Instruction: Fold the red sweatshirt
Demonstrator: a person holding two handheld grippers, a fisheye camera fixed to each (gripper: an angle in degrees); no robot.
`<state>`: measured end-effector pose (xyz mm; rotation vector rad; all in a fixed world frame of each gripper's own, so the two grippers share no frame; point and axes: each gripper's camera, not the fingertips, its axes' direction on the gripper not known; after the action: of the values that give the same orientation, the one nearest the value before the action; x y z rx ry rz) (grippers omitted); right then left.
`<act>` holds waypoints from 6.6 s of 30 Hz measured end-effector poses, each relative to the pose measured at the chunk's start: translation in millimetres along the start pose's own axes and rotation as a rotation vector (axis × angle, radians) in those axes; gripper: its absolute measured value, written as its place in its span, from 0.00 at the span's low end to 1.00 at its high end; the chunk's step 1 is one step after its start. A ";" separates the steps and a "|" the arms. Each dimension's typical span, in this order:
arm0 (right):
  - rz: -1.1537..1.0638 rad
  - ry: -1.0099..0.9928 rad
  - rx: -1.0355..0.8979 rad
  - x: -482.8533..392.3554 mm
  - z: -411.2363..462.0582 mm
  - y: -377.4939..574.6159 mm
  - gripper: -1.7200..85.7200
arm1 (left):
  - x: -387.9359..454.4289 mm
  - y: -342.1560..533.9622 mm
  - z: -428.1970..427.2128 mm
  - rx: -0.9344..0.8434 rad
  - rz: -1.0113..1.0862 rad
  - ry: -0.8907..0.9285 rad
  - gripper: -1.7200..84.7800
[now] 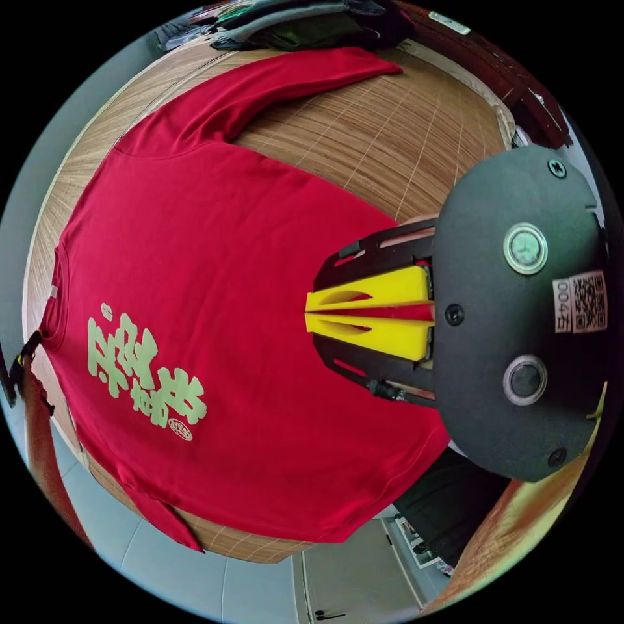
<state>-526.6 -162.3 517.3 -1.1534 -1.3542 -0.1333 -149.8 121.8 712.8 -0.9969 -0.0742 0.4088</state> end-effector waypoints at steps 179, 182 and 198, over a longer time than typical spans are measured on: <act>-0.115 0.009 -0.076 10.8 9.5 -85.4 0.23 | -78.1 204.0 27.7 -0.083 -0.633 0.536 0.02; -0.111 0.023 -0.075 14.8 12.0 -86.6 0.22 | -74.2 196.1 2.2 -0.011 -0.590 0.397 0.02; -0.217 0.019 -0.083 46.7 19.9 -88.8 0.19 | -86.5 220.8 -7.5 0.045 -0.618 0.473 0.02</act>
<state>-585.7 -167.3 600.6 -1.0687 -1.4665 -0.3592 -294.0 188.6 536.6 -0.9503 0.0555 -0.3908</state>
